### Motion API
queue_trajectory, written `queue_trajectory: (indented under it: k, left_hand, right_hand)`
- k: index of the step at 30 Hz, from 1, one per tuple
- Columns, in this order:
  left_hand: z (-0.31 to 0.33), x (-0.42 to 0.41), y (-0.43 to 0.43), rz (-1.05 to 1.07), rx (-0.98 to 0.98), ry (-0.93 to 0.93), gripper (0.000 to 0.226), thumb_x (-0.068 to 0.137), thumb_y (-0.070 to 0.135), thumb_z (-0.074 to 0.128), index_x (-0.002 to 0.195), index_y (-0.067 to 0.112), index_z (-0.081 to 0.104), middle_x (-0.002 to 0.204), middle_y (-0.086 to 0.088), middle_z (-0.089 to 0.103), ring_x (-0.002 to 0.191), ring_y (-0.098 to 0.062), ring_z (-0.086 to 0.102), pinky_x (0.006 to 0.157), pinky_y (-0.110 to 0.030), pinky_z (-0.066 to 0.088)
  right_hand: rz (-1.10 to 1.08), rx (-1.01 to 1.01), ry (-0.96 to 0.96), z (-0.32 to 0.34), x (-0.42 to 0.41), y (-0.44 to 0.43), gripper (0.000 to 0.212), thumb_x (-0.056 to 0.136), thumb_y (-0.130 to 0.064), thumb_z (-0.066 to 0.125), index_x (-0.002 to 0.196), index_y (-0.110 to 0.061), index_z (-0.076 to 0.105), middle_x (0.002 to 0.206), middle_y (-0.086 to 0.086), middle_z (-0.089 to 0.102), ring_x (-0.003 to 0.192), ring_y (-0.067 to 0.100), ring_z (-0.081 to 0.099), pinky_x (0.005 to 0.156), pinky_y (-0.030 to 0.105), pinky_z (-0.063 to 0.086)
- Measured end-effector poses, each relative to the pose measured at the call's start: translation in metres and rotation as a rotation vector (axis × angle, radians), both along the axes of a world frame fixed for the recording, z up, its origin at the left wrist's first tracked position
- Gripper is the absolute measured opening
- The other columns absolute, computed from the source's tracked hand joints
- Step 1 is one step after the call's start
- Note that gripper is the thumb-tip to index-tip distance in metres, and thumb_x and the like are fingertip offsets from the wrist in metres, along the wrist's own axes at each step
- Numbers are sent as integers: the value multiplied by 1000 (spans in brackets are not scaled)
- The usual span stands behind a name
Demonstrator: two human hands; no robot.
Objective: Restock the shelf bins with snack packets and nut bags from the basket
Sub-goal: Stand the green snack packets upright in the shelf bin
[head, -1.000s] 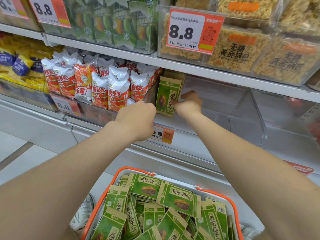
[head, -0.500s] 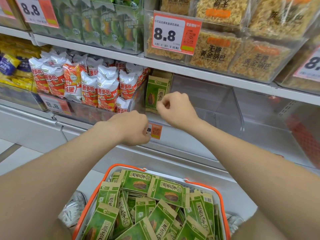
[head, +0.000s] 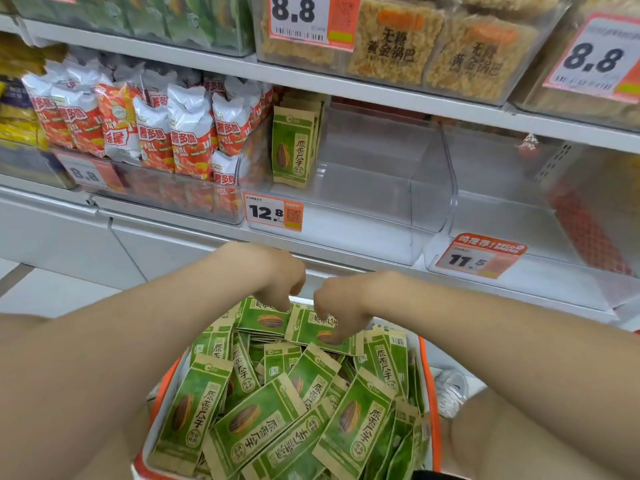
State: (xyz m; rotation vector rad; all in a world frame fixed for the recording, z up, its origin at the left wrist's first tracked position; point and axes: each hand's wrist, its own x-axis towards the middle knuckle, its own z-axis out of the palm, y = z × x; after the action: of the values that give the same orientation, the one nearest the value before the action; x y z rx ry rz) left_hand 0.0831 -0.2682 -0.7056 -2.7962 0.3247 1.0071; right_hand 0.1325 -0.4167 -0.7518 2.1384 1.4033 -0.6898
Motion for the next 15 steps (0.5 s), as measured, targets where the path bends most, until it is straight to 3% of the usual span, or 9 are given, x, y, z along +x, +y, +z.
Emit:
queue_trajectory:
  k: [2, 5, 9, 11, 15]
  left_hand:
    - [-6, 2, -5, -26, 26, 9, 40, 105, 30, 58, 144, 22, 56, 142, -3, 58, 118, -27, 60, 90, -35, 50]
    - [-18, 7, -5, -28, 46, -28, 31, 101, 23, 58, 131, 18, 64, 135, -8, 65, 96, -26, 57, 81, -37, 49]
    - [-17, 7, -6, -29, 23, -26, 39, 102, 19, 57, 141, 23, 59, 134, -3, 63, 116, -28, 64, 95, -42, 56]
    - [-16, 8, -5, -33, 15, -24, 38, 103, 19, 56, 140, 22, 59, 135, -5, 62, 119, -29, 63, 94, -41, 54]
    - [-17, 11, 1, -11, 8, -29, 34, 105, 20, 54, 139, 21, 59, 137, -4, 61, 120, -28, 62, 97, -41, 55]
  right_hand:
    - [-41, -21, -30, -19, -6, -1, 38, 98, -44, 63, 111, -9, 65, 96, 5, 65, 81, 23, 57, 59, 33, 46]
    - [-119, 81, -60, -40, -7, -2, 42, 98, -38, 65, 128, -9, 58, 114, 11, 62, 86, 26, 59, 62, 34, 47]
    - [-290, 225, 27, -68, -8, -7, 70, 96, -31, 69, 152, -11, 31, 128, 14, 53, 107, 35, 64, 72, 39, 51]
    - [-364, 235, 60, -79, -12, -8, 81, 95, -32, 72, 155, -12, 23, 134, 16, 49, 113, 37, 62, 76, 40, 50]
    - [-395, 128, 70, -96, -21, -7, 91, 91, -35, 77, 158, -15, 19, 148, 18, 36, 102, 34, 66, 78, 41, 58]
